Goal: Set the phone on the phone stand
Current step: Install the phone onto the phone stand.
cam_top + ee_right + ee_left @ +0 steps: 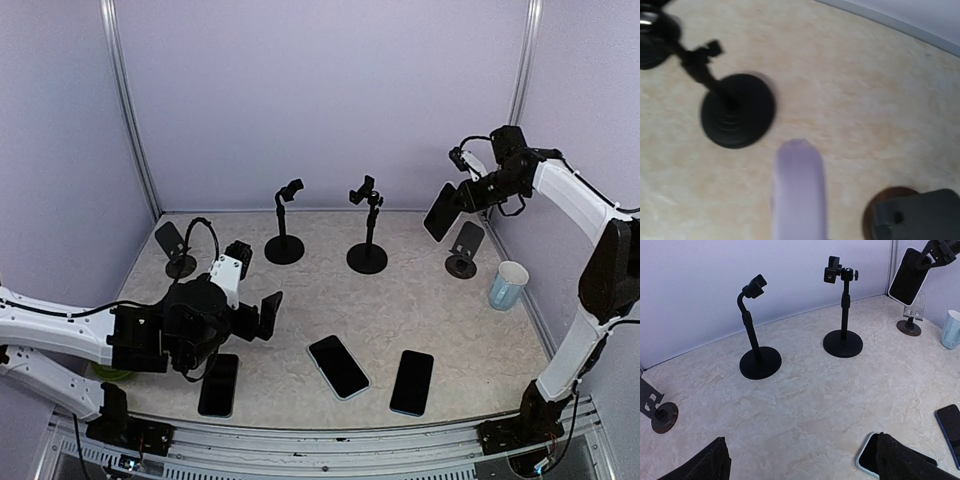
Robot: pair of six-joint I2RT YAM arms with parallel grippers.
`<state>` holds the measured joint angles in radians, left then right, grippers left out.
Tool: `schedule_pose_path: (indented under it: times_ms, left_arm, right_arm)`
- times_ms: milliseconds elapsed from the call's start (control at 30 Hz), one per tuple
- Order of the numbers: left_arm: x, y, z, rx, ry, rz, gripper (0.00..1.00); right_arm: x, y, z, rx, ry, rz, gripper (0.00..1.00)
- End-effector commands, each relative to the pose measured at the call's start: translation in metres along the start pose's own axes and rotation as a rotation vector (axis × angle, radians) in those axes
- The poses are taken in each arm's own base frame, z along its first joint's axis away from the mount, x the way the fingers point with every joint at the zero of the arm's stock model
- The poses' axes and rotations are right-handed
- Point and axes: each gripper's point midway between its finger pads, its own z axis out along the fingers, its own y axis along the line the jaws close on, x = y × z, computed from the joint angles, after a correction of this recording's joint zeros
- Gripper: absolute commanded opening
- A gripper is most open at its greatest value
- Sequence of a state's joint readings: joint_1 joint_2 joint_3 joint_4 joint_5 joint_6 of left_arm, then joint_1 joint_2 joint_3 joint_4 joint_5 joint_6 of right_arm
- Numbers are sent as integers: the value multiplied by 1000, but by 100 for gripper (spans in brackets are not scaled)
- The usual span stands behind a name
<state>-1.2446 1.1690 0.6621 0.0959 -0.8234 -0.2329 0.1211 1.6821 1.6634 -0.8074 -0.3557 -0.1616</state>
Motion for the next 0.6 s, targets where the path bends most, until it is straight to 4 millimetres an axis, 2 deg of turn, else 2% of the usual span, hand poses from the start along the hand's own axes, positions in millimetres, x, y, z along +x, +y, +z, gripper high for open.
schedule_pose_path:
  times_ms: [0,267,400,567]
  left_arm:
    - [-21,-6,8,45,-8,6,99]
    - [-30,-14,23,74,8,-3,99]
    - [-35,-20,27,81,21,8,99]
    - [-39,-27,30,97,36,11,99]
  right_arm:
    - [-12,-12,-5,16,9,-53,0]
    - [-17,-29,-16,77,-8,-152,0]
    - [-11,-43,-18,103,-3,-179,0]
    - [-5,-63,-20,54,-21,-154,0]
